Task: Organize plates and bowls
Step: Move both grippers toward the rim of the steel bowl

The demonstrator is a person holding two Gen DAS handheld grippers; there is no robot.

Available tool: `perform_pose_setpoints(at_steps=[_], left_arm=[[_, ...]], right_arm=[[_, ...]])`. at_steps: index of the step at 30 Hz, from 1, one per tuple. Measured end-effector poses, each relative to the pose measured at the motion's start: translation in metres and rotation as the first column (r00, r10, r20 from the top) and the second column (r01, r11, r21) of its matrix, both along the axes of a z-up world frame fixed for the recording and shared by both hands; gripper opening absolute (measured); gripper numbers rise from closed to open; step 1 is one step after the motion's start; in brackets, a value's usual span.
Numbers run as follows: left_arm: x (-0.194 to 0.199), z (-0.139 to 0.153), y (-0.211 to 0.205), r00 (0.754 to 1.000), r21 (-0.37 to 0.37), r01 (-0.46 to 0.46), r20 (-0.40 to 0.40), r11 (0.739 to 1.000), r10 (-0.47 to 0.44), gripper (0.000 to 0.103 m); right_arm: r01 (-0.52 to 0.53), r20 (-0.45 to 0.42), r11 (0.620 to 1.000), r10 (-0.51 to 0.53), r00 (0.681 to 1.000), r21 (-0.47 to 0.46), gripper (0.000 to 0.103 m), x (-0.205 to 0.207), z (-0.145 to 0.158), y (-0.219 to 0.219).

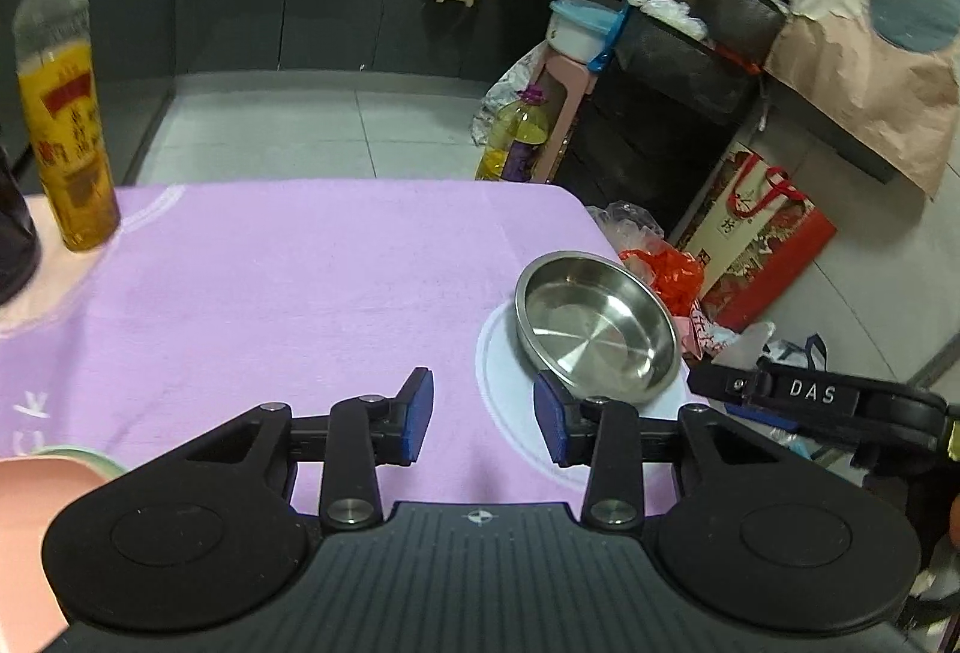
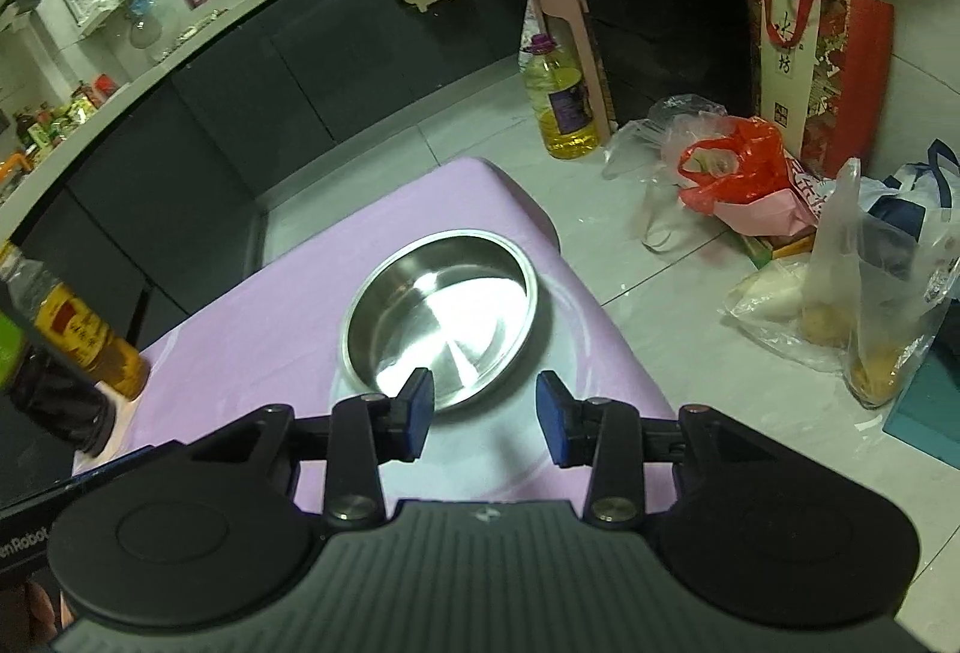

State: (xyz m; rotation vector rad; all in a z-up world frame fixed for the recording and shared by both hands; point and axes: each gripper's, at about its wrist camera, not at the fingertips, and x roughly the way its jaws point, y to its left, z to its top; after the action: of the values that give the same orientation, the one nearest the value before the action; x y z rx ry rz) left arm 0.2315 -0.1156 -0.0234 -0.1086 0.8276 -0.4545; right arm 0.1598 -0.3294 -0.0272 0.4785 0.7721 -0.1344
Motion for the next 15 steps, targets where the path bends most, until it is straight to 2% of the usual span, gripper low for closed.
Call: perform_pose_setpoints(at_steps=[4, 8, 11, 15], left_arm=[[0.019, -0.014, -0.008, 0.999, -0.043, -0.011, -0.048, 0.999, 0.009, 0.035], [0.037, -0.026, -0.017, 0.996, -0.073, -0.037, -0.078, 0.997, 0.031, 0.036], [0.046, -0.033, -0.025, 0.996, -0.069, -0.051, -0.081, 0.996, 0.046, 0.036], [0.054, -0.040, -0.037, 0.994, -0.049, -0.053, -0.097, 0.997, 0.048, 0.036]], right_arm=[[0.010, 0.000, 1.000, -0.010, 1.000, -0.006, 0.038, 0.017, -0.009, -0.006], [0.039, 0.011, 0.996, -0.038, 0.999, -0.083, 0.038, 0.033, -0.019, -0.006], [0.035, 0.017, 0.998, -0.034, 0.999, -0.054, 0.038, 0.036, -0.027, -0.009], [0.006, 0.009, 0.997, -0.005, 1.000, -0.083, 0.038, 0.037, -0.028, -0.004]])
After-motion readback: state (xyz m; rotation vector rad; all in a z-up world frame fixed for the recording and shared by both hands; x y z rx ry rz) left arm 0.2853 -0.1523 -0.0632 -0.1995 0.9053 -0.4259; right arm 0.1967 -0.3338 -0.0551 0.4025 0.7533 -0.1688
